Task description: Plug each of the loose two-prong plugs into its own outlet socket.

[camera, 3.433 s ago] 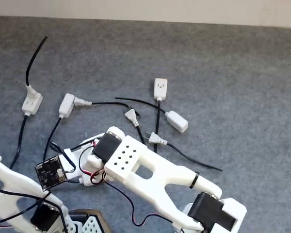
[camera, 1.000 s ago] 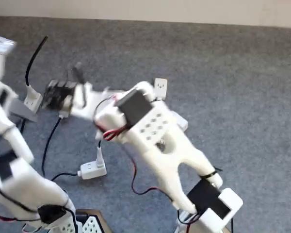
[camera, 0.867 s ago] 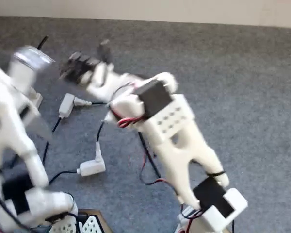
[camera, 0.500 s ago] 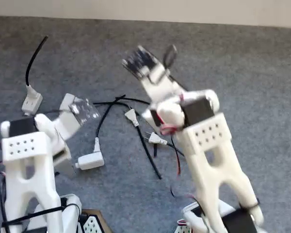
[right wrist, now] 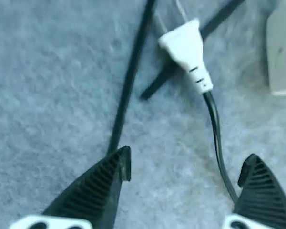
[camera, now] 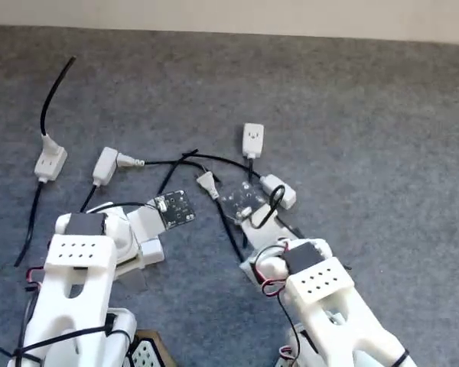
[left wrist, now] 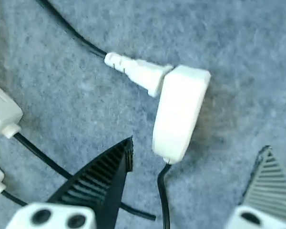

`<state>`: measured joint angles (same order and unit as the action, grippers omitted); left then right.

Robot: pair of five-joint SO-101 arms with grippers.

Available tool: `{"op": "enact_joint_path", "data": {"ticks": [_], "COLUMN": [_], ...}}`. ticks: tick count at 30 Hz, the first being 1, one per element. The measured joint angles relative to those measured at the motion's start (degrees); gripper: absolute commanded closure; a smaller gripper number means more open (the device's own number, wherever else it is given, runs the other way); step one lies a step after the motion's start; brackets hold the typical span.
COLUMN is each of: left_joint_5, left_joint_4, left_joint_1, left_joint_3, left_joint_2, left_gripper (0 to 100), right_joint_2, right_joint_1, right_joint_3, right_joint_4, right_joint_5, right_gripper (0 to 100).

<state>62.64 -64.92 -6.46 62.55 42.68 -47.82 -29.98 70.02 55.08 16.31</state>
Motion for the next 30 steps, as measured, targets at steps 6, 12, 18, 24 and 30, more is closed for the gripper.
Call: {"op": "enact_joint_path", "data": {"ticks": [6, 12, 18, 24, 30], "left_joint_5": [-2.7, -3.0, -3.3, -6.0, -4.9], "left_joint_4": [7.7, 13.7, 14.2, 14.2, 14.2], "left_joint_1": [0.2, 0.5, 0.5, -5.3, -18.6], "left_joint_3": [4.0, 7.1, 7.1, 0.0, -16.1], "left_joint_2": [0.0, 0.0, 0.0, 0.0, -9.8], "left_gripper": [82, 96, 97, 99, 99], "right_joint_2": [-0.3, -0.3, -0.3, -0.3, -0.3], "right_joint_1": [-1.8, -2.0, -2.0, -2.0, -2.0], "right_joint_3": [0.4, 0.4, 0.4, 0.5, 0.5], "right_joint_4": [-0.8, -0.8, -1.0, -1.0, -1.0], "right_joint_5": [-0.2, -0.2, -0.2, -0.2, -0.2], "right_gripper": [65.6, 65.6, 65.6, 65.6, 65.6]}}
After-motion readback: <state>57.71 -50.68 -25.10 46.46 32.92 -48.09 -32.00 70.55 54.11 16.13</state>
